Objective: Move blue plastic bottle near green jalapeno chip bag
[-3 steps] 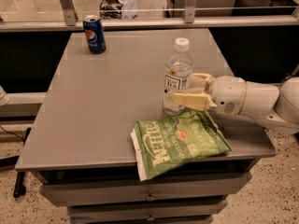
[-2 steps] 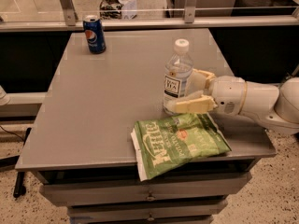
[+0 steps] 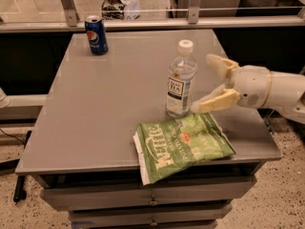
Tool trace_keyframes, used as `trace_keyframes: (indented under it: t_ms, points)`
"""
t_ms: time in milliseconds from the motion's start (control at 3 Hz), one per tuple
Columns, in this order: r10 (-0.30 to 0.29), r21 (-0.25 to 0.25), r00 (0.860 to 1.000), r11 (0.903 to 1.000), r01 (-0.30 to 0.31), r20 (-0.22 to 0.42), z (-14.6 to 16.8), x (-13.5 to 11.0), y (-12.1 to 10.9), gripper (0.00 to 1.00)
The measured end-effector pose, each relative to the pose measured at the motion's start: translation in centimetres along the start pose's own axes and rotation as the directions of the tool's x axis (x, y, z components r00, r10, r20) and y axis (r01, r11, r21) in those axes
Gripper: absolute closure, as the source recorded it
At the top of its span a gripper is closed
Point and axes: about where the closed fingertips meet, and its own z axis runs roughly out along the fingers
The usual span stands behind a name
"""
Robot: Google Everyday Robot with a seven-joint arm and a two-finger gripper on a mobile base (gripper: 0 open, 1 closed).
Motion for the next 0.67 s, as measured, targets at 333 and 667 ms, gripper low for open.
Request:
trace_keyframes:
  t_ms: [333,667]
  points:
    - [-0.107,0.088,0.993,0.9900,0.110,-0.039,-5.5,-3.3,-4.2,0.00]
    - [-0.154,0.146,0.988,0.9771,0.155,-0.016,-7.8,-6.3,-6.0,0.00]
